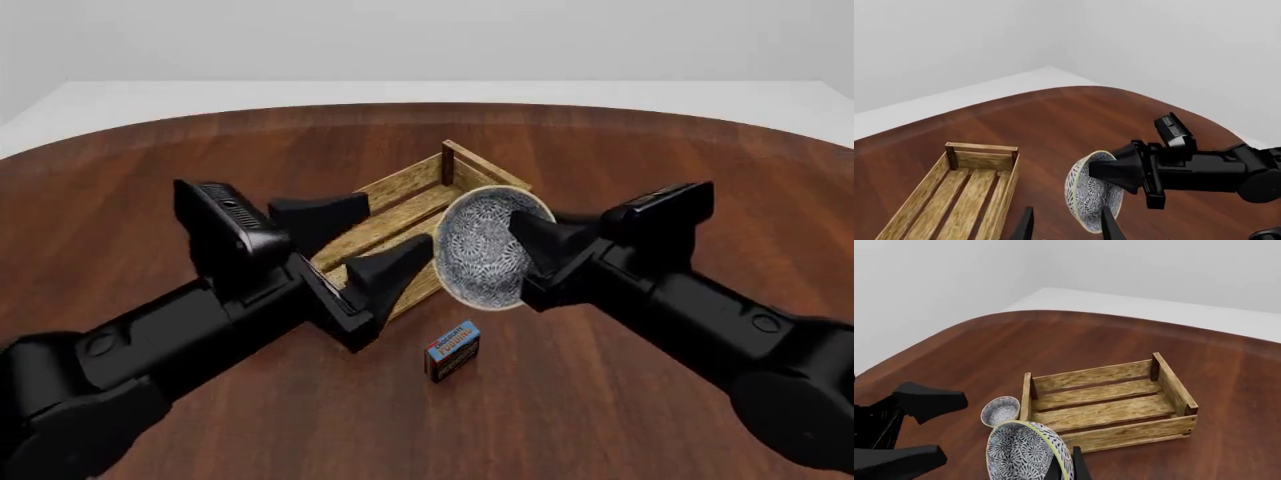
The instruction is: Stack the right bowl on the left bowl and place them in the tray.
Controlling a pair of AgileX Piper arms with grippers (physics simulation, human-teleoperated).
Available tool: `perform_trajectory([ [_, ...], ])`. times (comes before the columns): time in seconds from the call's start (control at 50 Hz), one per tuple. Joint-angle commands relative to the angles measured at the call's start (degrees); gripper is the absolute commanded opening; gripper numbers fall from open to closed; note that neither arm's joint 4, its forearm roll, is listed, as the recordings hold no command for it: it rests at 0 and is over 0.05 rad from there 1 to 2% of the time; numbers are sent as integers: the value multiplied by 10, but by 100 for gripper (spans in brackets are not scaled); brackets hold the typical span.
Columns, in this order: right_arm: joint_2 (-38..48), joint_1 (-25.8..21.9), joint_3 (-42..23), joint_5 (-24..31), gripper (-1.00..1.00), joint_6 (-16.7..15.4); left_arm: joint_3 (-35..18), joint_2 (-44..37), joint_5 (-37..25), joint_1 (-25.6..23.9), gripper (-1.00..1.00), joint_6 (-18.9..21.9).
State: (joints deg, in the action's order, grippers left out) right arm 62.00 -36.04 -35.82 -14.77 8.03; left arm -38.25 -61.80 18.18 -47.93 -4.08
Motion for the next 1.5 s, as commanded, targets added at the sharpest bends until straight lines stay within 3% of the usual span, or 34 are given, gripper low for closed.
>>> perform_trajectory([
  [0.02,-10,-16,2,2,-100,7,-17,-32,-1,-24,100,-14],
  [1.08,-56,-64,8,43,-100,-15,-41,-157,46,-10,100,-46],
  [1.1,-56,-64,8,43,-100,-15,-41,-159,45,-11,-100,-53],
  [1.5,-58,-58,7,44,-100,-17,-36,-138,39,-8,-100,-55],
])
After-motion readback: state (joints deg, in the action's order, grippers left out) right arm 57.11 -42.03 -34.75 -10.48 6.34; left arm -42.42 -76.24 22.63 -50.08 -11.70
